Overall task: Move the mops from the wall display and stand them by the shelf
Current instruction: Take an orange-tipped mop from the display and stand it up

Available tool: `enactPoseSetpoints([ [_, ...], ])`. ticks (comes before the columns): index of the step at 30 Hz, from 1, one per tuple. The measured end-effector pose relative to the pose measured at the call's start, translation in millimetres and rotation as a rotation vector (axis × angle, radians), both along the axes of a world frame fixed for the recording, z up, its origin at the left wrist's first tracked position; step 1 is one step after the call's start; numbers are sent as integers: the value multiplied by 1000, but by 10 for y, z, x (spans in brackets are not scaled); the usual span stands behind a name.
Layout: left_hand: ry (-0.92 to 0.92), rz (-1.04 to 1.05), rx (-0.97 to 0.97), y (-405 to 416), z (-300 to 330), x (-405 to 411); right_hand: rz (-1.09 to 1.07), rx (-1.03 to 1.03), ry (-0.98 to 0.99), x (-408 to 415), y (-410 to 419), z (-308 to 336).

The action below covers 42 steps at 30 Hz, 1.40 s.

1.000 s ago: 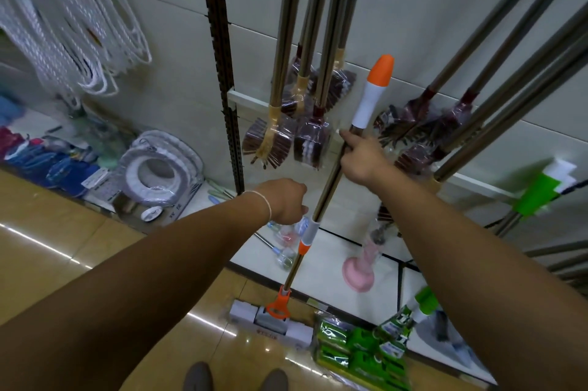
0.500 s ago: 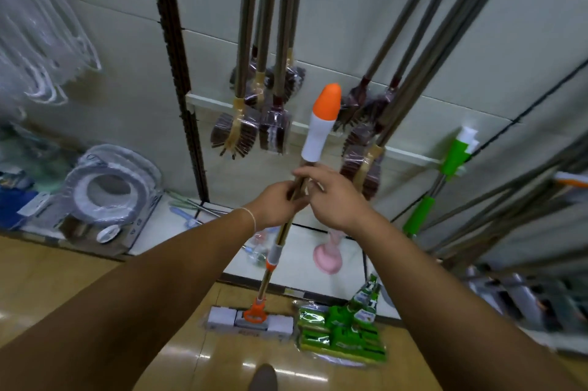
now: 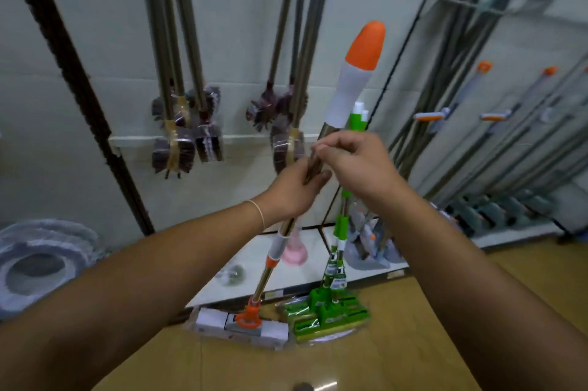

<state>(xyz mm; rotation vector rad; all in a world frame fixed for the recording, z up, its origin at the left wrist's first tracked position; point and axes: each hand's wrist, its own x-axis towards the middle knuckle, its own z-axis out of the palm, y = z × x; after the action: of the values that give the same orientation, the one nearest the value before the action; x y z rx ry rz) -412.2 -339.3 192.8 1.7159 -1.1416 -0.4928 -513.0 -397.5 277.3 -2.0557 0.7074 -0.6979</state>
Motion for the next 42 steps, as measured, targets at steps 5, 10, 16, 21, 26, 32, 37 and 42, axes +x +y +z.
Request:
enactPoseSetpoints([
  [5, -140, -137, -81, -340, 709, -575, -257, -171, -47, -690, -227, 667],
  [10, -182, -234, -108, -840, 1247, -1168, -497, -258, -19, -1607, -658, 1013],
  [16, -225, -400, -60, -1631, 1370, -2074, -712, -276, 123, -2709, -1242, 1089],
  [21, -271, -481, -43, -2299, 1380, -2914, -792, -289, 219, -3570, -1690, 1135],
  [26, -281, -577, -61, -2922, 1463, -3612, -832, -264, 269, -4405, -2072, 1151],
  [32, -256, -703, -60, -3646, 1523, -4349, -919, -266, 286, -5188, -2626, 1109],
  [37, -190, -770, -81, -4320, 1557, -4882, -1017, -217, 277, -5627, -3228, 1003],
  [42, -123, -863, -83, -5251, 1484, -5342, -1141, -188, 330, -6008, -3923, 892],
])
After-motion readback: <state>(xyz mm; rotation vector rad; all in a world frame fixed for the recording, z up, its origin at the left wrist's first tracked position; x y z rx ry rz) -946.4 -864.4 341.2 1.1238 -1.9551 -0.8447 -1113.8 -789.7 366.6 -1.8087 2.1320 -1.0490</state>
